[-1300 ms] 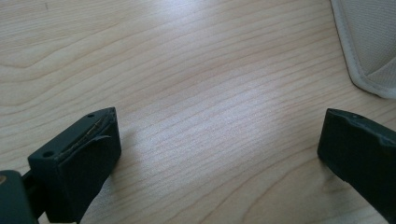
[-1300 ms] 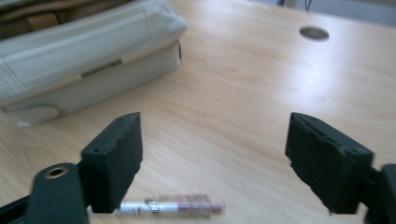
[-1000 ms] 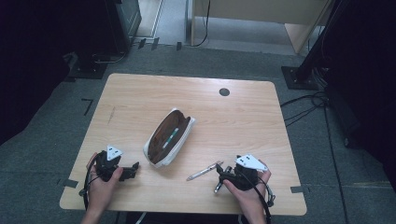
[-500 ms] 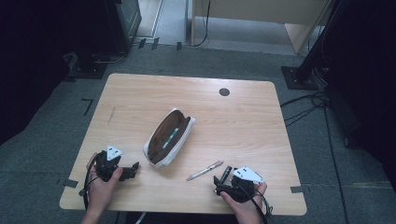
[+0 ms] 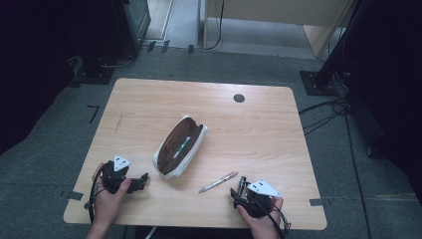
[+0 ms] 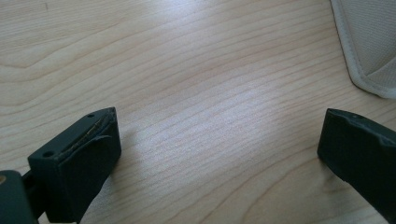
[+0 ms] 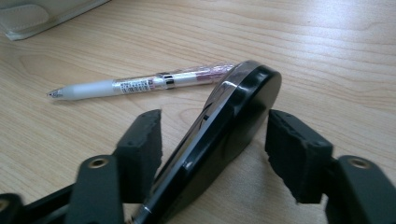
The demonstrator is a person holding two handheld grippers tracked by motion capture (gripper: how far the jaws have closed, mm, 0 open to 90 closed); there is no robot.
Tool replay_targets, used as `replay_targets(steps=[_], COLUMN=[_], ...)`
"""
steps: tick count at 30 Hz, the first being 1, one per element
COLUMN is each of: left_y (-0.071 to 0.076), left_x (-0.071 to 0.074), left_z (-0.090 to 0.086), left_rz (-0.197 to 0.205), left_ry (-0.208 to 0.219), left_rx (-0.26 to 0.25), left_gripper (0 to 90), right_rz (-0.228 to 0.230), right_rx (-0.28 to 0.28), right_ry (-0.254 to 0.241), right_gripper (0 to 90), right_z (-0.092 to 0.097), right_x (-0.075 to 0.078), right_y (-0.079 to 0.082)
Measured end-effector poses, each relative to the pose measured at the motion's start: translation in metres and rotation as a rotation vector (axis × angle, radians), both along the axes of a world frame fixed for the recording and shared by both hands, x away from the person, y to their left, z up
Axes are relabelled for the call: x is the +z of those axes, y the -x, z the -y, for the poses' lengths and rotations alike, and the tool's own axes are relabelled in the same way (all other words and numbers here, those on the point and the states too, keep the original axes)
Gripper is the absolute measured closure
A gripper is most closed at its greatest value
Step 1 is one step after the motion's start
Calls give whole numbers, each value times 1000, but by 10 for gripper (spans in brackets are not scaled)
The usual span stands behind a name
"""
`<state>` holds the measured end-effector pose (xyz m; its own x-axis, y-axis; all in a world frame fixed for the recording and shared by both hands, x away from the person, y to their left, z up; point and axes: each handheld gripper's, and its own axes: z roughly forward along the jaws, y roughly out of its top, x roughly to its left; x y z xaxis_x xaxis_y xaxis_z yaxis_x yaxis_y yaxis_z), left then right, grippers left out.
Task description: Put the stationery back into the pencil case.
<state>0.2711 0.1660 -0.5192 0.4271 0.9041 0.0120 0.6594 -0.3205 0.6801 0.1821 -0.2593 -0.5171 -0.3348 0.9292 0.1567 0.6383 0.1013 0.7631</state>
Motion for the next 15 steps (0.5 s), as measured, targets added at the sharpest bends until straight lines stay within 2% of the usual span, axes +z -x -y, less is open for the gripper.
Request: replay_targets(steps=[1, 2, 6, 7, 15], left_y=[0, 0, 0, 0, 0], left_x=[0, 0, 0, 0, 0], left_z=[0, 0, 0, 0, 0], left_rz=[0, 0, 0, 0, 0], left_ry=[0, 0, 0, 0, 0], left_rx=[0, 0, 0, 0, 0], left_gripper=[0, 0, 0, 0, 0], right_rz=[0, 4, 10, 22, 28], right_rx=[0, 5, 2, 3, 24], right_ry=[0, -6, -15, -14, 7], right_gripper=[395, 459, 530, 580, 626], right_z=[0, 2, 5, 8, 17], right_x=[0, 0, 1, 2, 1], right_y=[0, 0, -1, -1, 4])
